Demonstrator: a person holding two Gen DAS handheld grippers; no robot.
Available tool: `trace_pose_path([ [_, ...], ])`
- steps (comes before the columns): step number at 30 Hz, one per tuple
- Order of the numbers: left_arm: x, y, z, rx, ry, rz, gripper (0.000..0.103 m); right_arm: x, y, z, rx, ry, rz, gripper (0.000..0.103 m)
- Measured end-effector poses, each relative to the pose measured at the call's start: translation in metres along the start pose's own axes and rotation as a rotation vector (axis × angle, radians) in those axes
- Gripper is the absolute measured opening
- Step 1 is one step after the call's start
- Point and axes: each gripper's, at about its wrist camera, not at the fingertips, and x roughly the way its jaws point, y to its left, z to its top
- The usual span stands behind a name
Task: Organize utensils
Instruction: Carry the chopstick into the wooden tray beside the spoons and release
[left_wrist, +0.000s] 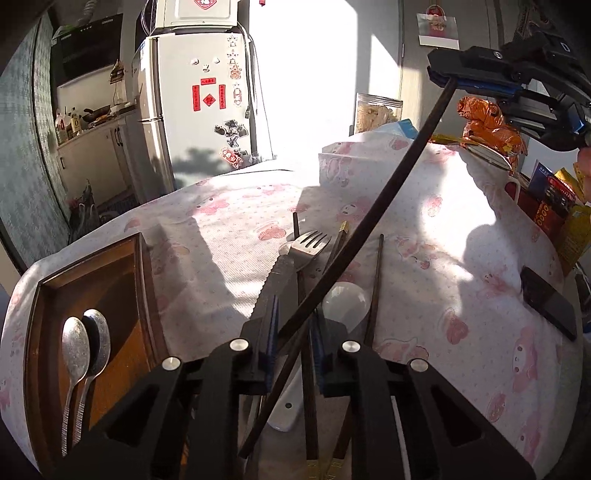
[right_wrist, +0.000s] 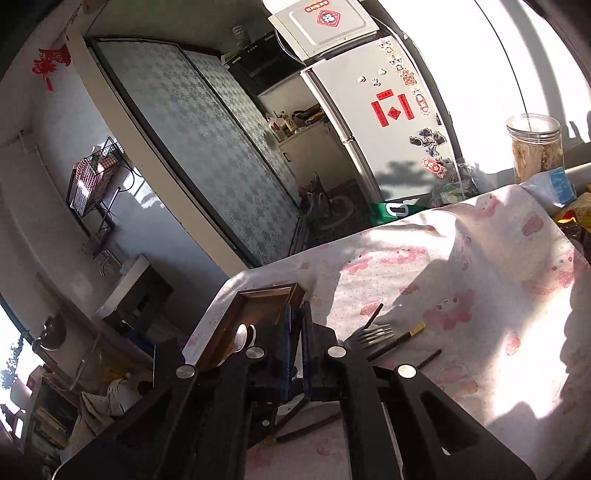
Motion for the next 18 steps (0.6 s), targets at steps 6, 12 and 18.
trace_pose_path([
  [6, -0.027, -0.009, 0.006, 0.032, -0.054, 0.007, 0.018, -0.016, 0.015, 0.011, -0.015, -0.031, 0.009, 0.005],
  [12, -0.061, 0.001, 0.007, 0.009, -0.101, 0.021, 0.017, -0.009, 0.045, 0.025, -0.06, -0.03, 0.041, 0.005],
  [18, -0.081, 0.038, -0.012, -0.065, -0.082, 0.083, 0.016, 0.048, 0.068, 0.034, -0.07, 0.054, 0.077, 0.006],
])
